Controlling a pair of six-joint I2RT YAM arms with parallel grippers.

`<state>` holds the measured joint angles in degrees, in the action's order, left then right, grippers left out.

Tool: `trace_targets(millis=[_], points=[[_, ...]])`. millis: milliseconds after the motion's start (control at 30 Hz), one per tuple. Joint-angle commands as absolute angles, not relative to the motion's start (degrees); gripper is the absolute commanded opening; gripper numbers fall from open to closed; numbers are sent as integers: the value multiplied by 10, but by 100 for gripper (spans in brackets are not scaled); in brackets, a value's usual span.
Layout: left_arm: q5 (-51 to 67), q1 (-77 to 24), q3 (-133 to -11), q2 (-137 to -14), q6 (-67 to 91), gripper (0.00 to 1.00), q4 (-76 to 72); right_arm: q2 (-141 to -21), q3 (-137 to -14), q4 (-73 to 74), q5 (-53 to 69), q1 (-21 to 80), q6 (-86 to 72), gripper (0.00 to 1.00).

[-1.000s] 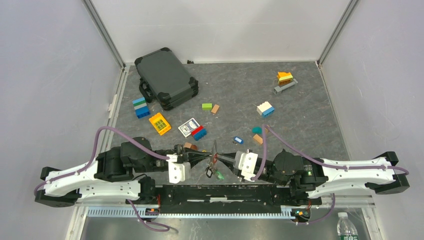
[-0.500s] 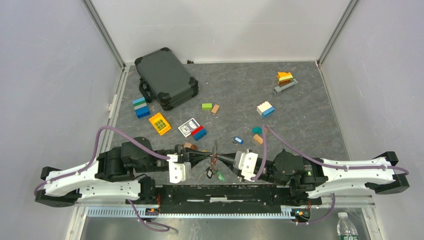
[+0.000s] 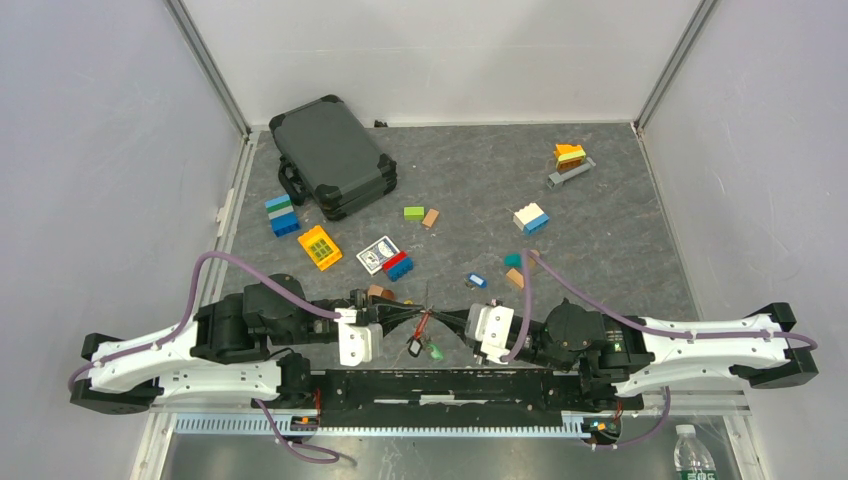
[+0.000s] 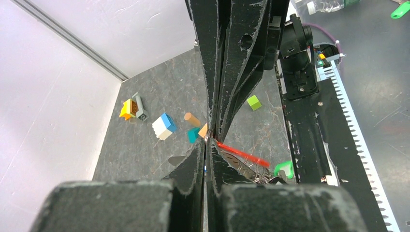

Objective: Remove the keys from the keyring

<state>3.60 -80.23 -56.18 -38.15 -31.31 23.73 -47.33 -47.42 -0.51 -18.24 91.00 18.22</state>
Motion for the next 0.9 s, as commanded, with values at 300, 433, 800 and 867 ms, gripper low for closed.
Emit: trace_targets(millis=[300,433,800,867], points=[[54,-805,-557,-375,-287,2,182,-506,-490,-3,-199,911,185,0],[56,-805,-553,-372,-285,2,179,-514,-492,-2,-204,911,185,0],[56,-805,-546,-364,-280,2,172,-500,-487,-1,-216,911,185,0],[54,-805,-545,-360,-281,2,171,-494,-487,24,-221,911,185,0]])
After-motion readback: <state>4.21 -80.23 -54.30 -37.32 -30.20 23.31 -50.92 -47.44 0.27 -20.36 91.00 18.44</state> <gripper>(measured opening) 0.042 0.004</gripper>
